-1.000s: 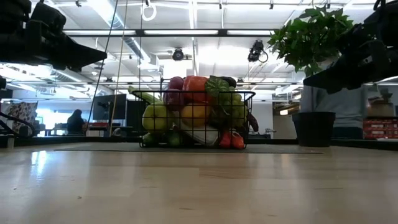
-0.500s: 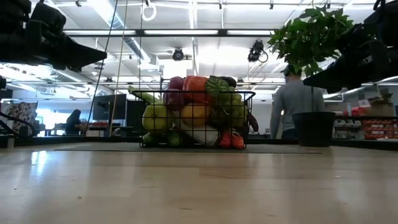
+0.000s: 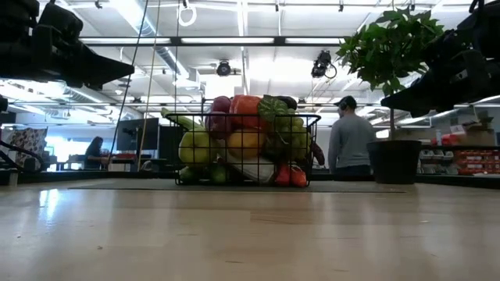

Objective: Build produce basket
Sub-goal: Return to Home Position

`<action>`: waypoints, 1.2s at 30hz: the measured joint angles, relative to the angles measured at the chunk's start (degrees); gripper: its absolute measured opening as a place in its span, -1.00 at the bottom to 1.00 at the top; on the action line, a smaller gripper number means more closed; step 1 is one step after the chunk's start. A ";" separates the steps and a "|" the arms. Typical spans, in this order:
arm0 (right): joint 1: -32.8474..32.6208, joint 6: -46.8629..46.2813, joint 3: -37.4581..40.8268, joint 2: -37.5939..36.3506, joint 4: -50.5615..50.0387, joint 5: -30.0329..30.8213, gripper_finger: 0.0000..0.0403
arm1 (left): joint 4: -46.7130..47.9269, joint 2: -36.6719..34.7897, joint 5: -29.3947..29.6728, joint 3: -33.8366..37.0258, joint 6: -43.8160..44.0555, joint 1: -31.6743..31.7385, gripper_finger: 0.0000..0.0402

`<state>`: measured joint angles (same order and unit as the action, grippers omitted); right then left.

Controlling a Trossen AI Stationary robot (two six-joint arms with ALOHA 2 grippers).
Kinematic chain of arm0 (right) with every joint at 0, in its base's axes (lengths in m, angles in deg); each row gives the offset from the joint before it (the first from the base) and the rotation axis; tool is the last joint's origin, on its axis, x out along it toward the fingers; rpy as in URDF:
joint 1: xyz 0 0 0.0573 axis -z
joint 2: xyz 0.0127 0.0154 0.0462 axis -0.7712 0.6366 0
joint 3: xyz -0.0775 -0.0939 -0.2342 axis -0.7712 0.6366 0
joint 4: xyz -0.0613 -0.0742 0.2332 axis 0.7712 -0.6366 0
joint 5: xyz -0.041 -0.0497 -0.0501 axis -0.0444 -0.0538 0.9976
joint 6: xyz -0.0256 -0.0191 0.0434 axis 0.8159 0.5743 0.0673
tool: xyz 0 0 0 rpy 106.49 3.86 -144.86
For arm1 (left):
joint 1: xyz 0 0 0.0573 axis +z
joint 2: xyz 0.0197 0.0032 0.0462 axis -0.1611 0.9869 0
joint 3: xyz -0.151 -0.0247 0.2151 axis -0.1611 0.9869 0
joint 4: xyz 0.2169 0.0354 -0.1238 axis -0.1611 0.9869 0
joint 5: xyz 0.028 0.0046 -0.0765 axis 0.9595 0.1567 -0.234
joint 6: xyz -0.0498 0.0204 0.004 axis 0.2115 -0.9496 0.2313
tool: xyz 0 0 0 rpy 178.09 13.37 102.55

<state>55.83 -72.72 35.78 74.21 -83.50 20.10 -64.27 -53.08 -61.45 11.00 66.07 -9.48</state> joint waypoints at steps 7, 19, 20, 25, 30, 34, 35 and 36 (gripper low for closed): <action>0.00 0.00 0.00 0.00 0.00 0.00 -0.92 | 0.00 0.00 0.00 0.00 0.00 0.00 -0.89; 0.00 -0.02 0.00 0.00 0.00 0.00 -0.92 | 0.00 0.00 0.00 0.00 0.00 0.00 -0.90; 0.00 -0.02 0.00 0.00 0.00 0.00 -0.92 | 0.00 0.00 0.00 0.00 0.00 0.00 -0.91; 0.00 -0.02 0.00 0.00 0.00 0.00 -0.92 | 0.00 0.00 0.00 0.00 0.00 0.00 -0.91; 0.02 -0.02 0.00 0.00 0.00 0.00 -0.92 | 0.00 0.00 0.00 0.00 0.00 0.00 -0.86; 0.01 -0.02 0.00 0.00 -0.01 0.00 -0.92 | 0.00 0.00 0.00 0.00 0.00 0.00 -0.86; 0.02 -0.02 0.00 0.00 0.00 0.00 -0.92 | 0.00 0.00 -0.01 0.00 0.00 -0.01 -0.87; 0.00 -0.02 0.00 0.00 0.00 0.00 -0.92 | 0.00 0.00 -0.02 0.00 0.00 0.00 -0.88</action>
<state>55.83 -72.75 35.78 74.21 -83.50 20.10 -64.27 -53.08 -61.47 11.00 66.07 -9.48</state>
